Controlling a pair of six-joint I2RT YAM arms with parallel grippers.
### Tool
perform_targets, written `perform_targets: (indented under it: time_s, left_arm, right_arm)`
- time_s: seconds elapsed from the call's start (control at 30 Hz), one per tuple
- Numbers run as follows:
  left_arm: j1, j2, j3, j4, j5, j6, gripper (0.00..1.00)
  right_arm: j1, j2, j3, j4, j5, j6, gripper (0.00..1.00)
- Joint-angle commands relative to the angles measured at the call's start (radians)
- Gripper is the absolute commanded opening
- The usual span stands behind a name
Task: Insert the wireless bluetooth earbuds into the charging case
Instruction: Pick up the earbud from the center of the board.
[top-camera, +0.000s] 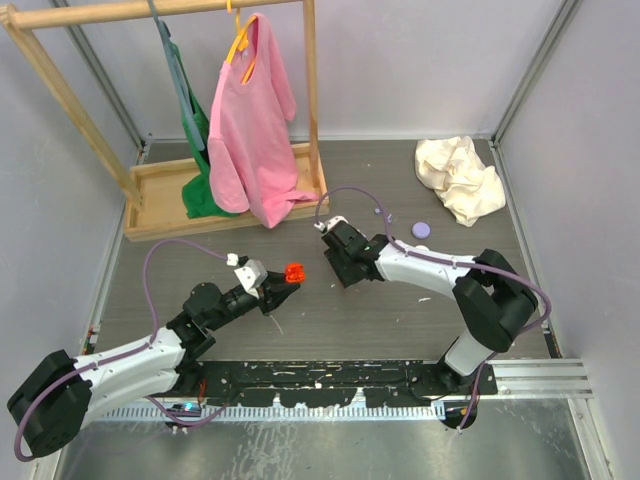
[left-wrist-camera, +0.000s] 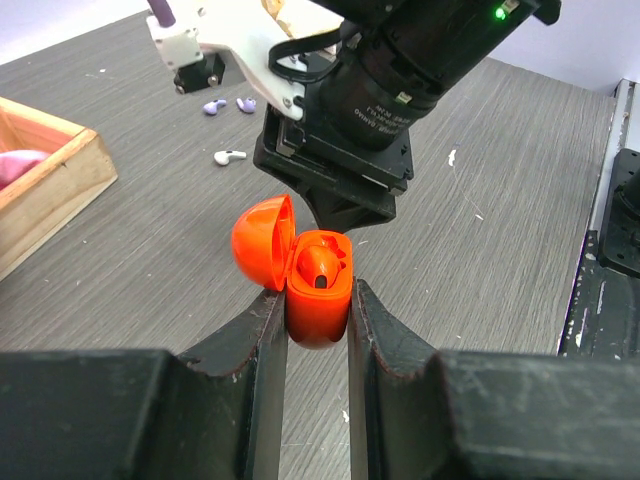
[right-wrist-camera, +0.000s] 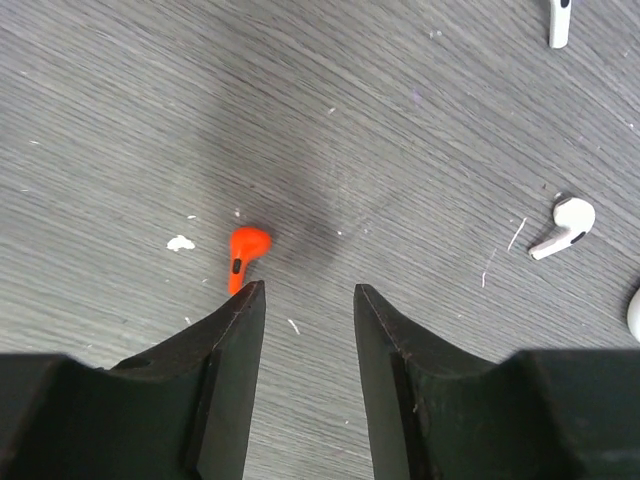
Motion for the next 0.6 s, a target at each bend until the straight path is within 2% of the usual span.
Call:
perform_targets:
  time_s: [0.0,0.27,0.57]
  left_arm:
    - [0.003,-0.010,0.040,0.057,-0.004,0.012,0.00]
    - [0.002,-0.017,0.040,0.052,-0.003,0.011,0.00]
    - [0.002,-0.023,0.041,0.051,-0.001,0.011,0.00]
  right_arm:
    - [-0.003,-0.045,0.055,-0.012,-0.073,0.063,0.48]
    - [-0.014,0.044,0.114,-0.037,-0.118,0.163,0.49]
    - [-0.022,0.135,0.163,-0.054,-0.111,0.186,0.48]
